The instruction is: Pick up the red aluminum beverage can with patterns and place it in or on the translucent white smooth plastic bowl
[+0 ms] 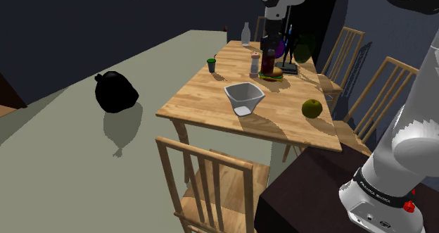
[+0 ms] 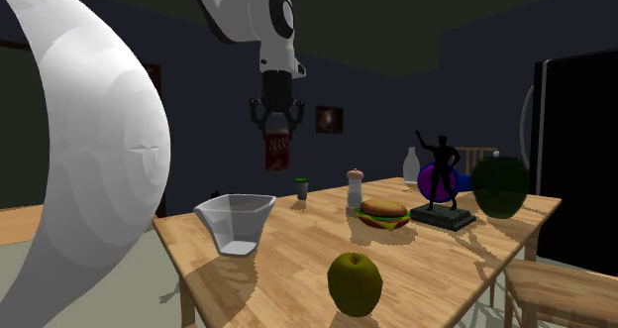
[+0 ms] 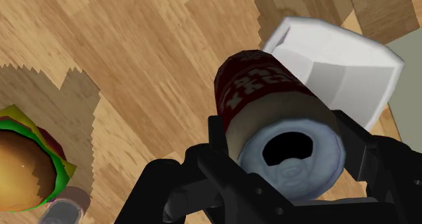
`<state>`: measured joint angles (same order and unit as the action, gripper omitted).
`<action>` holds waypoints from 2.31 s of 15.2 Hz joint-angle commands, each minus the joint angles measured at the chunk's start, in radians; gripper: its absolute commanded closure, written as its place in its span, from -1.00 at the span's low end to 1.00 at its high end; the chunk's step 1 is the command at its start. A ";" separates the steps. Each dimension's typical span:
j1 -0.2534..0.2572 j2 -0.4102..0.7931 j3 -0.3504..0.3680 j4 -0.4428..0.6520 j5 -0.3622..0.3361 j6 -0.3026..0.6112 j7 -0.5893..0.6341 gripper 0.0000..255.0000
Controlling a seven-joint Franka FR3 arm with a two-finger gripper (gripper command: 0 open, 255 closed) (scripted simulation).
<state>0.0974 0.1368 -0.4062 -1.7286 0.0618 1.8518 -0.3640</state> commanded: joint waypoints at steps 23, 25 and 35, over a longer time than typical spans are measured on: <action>0.100 0.114 0.084 -0.017 0.031 0.130 0.171 1.00; 0.100 0.121 0.085 -0.035 0.034 0.155 0.169 1.00; 0.099 0.132 0.086 -0.056 0.039 0.186 0.166 1.00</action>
<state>0.1963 0.2693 -0.3201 -1.7845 0.1006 2.0378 -0.1984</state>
